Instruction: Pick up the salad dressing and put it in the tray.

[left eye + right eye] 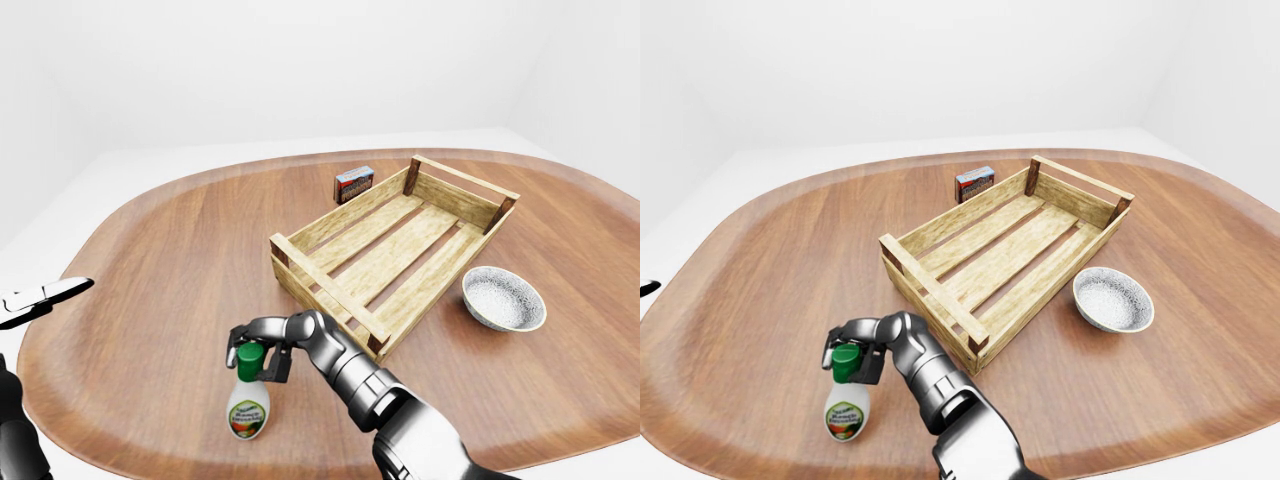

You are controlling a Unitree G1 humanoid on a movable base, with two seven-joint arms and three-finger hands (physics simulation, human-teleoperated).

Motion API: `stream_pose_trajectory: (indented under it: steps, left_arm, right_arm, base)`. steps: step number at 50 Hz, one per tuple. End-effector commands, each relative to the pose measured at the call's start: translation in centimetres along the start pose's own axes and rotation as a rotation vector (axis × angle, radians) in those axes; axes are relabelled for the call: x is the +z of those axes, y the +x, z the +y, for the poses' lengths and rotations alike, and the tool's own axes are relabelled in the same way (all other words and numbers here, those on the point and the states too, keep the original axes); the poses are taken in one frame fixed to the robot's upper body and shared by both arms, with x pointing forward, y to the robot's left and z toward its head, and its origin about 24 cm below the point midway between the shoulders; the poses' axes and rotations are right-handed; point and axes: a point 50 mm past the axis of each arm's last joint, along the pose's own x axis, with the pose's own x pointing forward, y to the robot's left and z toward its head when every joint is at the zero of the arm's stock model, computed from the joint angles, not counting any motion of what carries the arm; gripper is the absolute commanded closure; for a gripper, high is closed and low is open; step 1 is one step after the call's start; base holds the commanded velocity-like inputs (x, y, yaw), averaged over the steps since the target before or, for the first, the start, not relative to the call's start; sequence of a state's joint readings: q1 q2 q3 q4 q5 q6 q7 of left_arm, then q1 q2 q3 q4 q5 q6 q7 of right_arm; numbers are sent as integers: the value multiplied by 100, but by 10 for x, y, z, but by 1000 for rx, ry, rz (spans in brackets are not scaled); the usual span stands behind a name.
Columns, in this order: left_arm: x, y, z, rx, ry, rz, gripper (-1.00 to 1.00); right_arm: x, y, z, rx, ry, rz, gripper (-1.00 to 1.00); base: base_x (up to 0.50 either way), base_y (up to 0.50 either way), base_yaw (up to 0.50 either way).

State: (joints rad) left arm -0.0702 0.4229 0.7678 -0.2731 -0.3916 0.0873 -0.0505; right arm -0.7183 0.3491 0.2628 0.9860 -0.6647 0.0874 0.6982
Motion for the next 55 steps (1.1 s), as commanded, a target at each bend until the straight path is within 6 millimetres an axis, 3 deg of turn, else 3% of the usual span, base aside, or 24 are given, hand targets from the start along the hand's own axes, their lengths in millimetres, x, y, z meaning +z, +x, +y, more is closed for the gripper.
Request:
stream_pose_trajectory:
  steps: [1, 16, 20, 36, 48, 55]
  left_arm:
    - [-4, 0, -2, -6, 0, 14, -100]
    - [-4, -1, -3, -13, 2, 17, -100]
    - [-4, -1, -4, -17, 2, 17, -100]
    - [-6, -1, -4, -20, 2, 23, -100]
    - [-8, -1, -5, -24, 2, 30, -100]
    - [-5, 0, -6, -22, 2, 19, -100]
  right_arm:
    - [3, -2, -5, -15, 7, -15, 100]
    - [36, -22, -34, -147, -169, -49, 100]
    - [48, -36, -50, -224, -244, -56, 100]
    - [133, -109, -98, -507, -481, -245, 100]
    - [173, -156, -120, -618, -566, -328, 100]
    - [198, -193, -142, -674, -566, -370, 100]
  base:
    - [0, 0, 0]
    - [0, 0, 0]
    - [0, 0, 0]
    - [0, 0, 0]
    - [0, 0, 0]
    - [0, 0, 0]
